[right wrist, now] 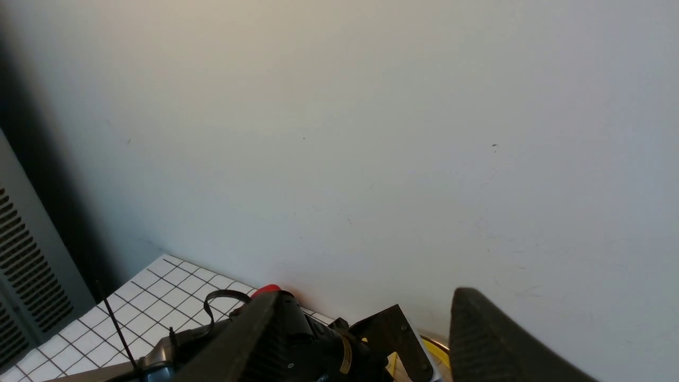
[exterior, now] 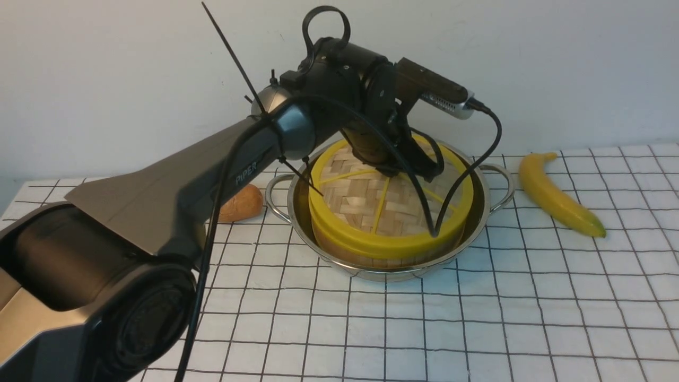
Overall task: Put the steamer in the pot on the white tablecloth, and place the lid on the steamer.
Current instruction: 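Place the yellow bamboo steamer lid onto the steamer in the pot with the left gripper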
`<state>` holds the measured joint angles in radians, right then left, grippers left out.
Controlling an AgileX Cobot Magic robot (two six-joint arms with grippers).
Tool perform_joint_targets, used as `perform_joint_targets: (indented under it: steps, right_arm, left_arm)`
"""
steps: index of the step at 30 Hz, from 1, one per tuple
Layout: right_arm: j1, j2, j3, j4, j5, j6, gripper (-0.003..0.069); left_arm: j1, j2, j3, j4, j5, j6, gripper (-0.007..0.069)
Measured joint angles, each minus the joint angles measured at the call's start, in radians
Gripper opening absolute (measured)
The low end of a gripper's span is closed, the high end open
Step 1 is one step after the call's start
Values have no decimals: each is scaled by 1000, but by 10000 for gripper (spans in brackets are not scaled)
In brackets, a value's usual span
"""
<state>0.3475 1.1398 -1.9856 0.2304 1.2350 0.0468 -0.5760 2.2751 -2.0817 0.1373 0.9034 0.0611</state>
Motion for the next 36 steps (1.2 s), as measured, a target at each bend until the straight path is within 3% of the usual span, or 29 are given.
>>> perform_joint_targets:
  steps: [36]
  right_arm:
    - [0,0,2,-8,0,0,417]
  left_arm:
    - [0,2,-5,47,16,-115,116]
